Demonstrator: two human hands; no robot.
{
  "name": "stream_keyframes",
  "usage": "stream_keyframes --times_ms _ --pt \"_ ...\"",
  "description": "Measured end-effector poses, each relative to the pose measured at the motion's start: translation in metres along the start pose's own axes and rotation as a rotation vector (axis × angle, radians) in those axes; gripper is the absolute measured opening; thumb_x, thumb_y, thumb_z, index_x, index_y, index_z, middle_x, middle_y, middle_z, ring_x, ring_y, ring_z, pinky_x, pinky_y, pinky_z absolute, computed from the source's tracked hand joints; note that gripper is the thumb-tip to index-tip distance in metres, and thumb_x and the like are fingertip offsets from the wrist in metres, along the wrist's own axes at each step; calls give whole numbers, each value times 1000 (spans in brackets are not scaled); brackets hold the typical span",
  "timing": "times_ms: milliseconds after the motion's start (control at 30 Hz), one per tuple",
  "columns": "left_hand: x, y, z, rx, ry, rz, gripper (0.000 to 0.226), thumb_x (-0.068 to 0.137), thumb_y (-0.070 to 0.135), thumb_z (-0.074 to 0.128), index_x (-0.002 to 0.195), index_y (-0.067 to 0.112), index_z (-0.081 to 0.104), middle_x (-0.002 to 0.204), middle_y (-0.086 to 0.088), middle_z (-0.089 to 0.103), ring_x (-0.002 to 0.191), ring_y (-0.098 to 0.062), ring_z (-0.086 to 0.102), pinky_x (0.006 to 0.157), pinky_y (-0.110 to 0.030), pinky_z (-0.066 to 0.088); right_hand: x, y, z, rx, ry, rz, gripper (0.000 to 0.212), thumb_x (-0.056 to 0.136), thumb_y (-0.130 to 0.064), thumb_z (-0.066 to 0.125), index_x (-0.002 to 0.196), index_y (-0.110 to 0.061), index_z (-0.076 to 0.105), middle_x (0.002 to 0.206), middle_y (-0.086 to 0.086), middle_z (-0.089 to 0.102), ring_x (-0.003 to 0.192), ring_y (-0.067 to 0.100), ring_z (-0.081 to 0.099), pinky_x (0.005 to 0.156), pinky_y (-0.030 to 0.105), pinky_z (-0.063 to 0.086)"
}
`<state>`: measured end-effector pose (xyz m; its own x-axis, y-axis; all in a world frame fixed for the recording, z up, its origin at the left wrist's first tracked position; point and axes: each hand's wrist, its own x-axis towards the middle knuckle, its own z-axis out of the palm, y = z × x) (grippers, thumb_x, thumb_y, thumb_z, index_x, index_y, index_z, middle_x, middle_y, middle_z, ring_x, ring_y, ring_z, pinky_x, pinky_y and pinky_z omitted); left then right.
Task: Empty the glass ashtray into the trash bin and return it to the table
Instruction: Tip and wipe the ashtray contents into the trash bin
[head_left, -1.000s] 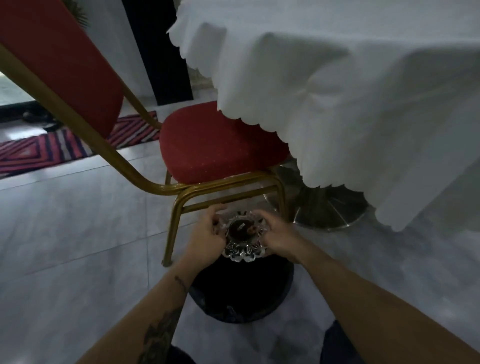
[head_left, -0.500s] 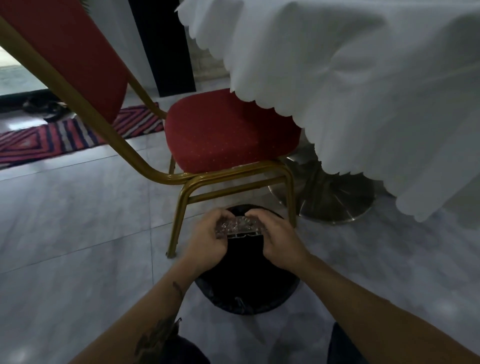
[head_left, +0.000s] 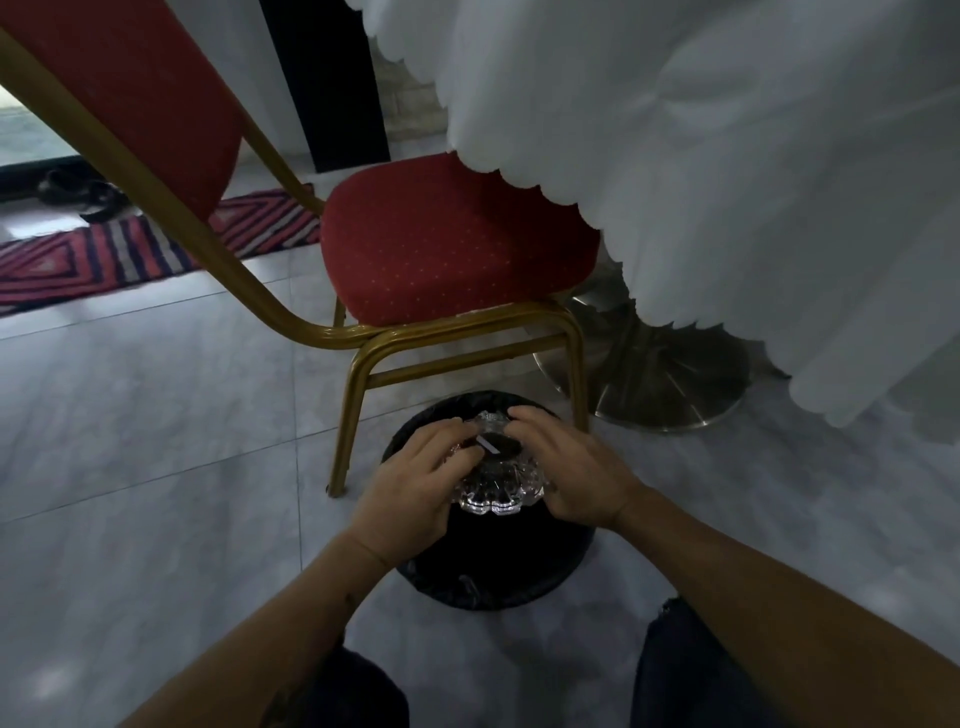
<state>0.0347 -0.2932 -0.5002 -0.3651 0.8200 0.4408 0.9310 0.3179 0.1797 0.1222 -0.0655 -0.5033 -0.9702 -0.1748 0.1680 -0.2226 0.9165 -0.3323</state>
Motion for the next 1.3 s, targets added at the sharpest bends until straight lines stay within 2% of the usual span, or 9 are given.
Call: stream_keyframes --times_ms 133,233,367,533,667,733,900,1167,1300 --pt "-4 2 2 62 -1 26 36 86 6 49 122 10 54 133 -20 66 126 -38 60 100 -47 58 -1 2 0 -40 -29 -36 73 77 -9 50 148 -13 33 157 13 38 141 32 42 103 44 52" --pt "-1 4 -1 56 19 34 40 84 3 46 123 10 53 133 -21 66 127 -39 59 103 -48 56 0 2 -3 -47 8 -63 73 78 -15 32 150 -9 36 157 14 38 144 33 38 110 46 45" --pt "2 2 -7 59 58 55 47 80 -2 51 126 10 53 136 -21 65 128 -39 58 108 -48 52 2 -1 -12 -46 73 -93 69 79 -3 42 149 -6 41 155 16 41 144 34 38 113 47 42" --pt "6 5 -12 88 78 74 56 73 -7 71 124 9 54 133 -21 63 127 -35 53 107 -47 52 6 -6 -25 -53 96 -134 70 83 -4 45 152 -11 33 155 16 40 146 35 34 112 49 42" --pt "8 4 -20 84 120 79 51 75 -7 57 124 8 53 135 -21 60 129 -36 51 110 -47 49 8 -12 -32 -50 106 -156 81 82 4 53 154 -19 26 154 17 40 146 37 34 105 52 49" --pt "8 5 -27 75 134 83 51 74 -7 49 123 8 53 134 -22 62 129 -37 52 111 -48 48 9 -16 -38 -52 101 -193 79 81 1 47 154 -21 26 152 18 42 144 38 36 104 54 50" --pt "10 4 -43 146 120 147 46 79 -6 49 123 8 53 132 -24 65 125 -39 54 109 -49 49 11 -18 -46 -84 103 -249 92 79 5 62 156 -27 21 155 16 39 146 36 34 93 54 57" --pt "16 -8 -60 199 146 202 37 88 -2 48 123 9 55 132 -24 66 126 -39 54 109 -47 49 18 -26 -56 -128 172 -279 66 88 -9 39 153 -17 36 161 12 34 148 33 33 84 48 61" --pt "23 -15 -69 215 165 246 35 94 0 42 125 11 53 137 -23 60 128 -38 52 113 -45 46 23 -30 -65 -151 219 -317 64 87 -5 39 151 -11 42 160 14 36 148 32 34 93 47 58"
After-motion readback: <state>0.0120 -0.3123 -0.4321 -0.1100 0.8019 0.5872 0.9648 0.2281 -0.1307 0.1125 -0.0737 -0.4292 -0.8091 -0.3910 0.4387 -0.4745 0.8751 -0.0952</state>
